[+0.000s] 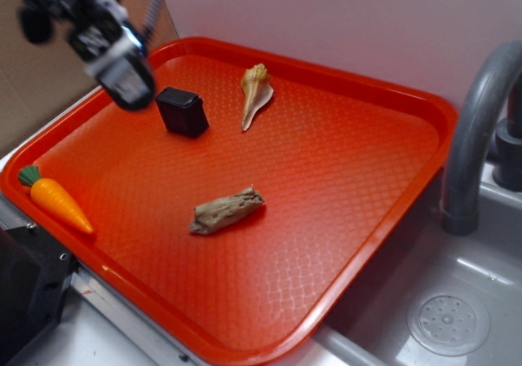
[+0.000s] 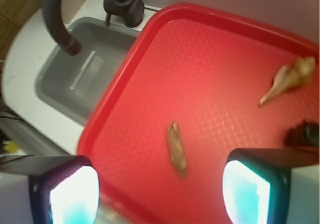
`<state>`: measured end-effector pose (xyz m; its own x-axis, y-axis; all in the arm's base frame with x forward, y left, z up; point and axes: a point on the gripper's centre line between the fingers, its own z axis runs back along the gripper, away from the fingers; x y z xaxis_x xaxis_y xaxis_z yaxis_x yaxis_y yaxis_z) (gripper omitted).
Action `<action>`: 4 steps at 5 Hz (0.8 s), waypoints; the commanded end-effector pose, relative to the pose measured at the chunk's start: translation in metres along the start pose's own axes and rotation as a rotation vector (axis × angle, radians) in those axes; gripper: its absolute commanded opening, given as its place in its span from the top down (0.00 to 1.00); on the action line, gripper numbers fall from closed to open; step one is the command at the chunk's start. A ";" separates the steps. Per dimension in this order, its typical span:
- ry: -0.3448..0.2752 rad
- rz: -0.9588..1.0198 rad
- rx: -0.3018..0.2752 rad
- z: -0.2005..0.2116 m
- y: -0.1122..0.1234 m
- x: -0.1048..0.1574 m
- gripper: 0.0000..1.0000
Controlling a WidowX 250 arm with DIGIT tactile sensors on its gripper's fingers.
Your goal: Grab the wood chip.
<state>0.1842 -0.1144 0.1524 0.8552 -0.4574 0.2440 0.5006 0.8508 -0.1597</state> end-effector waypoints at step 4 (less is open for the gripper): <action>0.229 0.024 0.072 -0.116 0.017 -0.026 0.00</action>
<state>0.1884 -0.1171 0.0260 0.8796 -0.4756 -0.0117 0.4725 0.8762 -0.0955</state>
